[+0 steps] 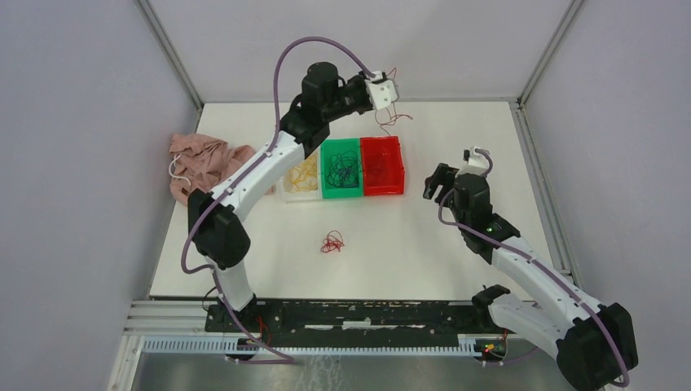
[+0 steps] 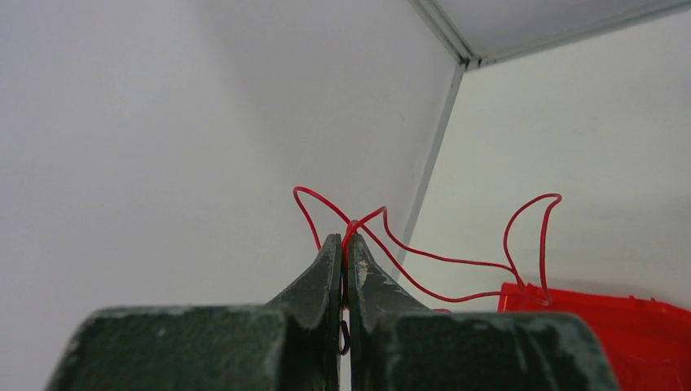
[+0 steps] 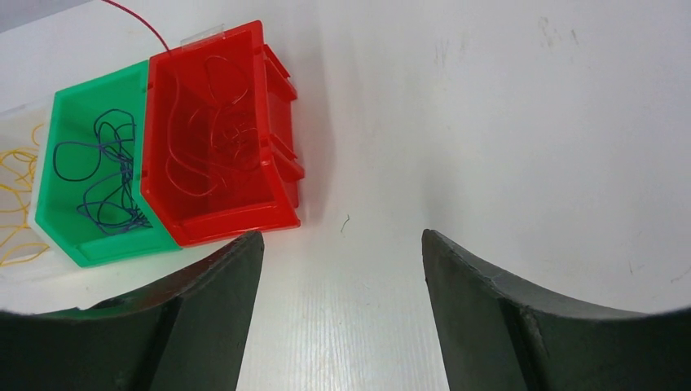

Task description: Untangle the cables

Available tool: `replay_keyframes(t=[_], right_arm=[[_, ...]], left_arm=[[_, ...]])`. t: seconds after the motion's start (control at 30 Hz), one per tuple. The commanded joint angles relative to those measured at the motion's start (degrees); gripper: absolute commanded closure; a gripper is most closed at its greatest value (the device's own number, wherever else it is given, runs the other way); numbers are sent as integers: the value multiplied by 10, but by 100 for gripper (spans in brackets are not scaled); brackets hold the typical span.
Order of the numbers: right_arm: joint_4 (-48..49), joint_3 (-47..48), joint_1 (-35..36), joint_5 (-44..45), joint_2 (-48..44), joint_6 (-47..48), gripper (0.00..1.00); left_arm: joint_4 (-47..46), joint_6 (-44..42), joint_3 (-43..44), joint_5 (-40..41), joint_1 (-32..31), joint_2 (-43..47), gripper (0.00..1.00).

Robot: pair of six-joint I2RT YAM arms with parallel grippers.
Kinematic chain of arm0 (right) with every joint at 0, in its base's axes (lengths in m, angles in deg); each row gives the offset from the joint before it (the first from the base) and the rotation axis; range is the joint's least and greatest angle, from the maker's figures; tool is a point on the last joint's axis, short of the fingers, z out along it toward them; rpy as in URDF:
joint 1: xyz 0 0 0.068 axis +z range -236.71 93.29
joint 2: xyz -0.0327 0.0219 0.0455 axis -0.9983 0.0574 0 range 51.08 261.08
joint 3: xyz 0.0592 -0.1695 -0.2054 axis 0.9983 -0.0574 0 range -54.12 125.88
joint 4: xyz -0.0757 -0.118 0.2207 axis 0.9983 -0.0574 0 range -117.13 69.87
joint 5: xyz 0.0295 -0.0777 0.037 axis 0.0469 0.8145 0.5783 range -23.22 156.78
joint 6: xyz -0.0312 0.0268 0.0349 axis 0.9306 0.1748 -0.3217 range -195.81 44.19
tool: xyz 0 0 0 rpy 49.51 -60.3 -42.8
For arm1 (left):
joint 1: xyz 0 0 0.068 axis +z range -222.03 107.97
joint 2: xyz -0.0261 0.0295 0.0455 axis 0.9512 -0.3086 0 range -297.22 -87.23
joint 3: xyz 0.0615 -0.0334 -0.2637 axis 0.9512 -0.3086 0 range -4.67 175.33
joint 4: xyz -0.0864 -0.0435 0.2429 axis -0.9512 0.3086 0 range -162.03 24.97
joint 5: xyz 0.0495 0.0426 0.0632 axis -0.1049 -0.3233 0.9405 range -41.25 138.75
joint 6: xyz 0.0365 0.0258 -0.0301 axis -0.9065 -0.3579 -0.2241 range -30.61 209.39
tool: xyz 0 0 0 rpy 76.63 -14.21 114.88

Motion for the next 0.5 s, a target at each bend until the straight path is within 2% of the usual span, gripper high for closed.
replay_keyframes(t=[0.0,0.23,0.47], right_arm=[[5,3,-12,-12,-25,-7,22],[-8,4,-26,-25,-38,-8,23],[-17,-2,-43,-33,-57,-20,23]], left_arm=[[36,-66,-26,46,-3,-22,97],[129,-106,-30,87,-24,-58,97],[240,-137,23,125,-44,-116,97]])
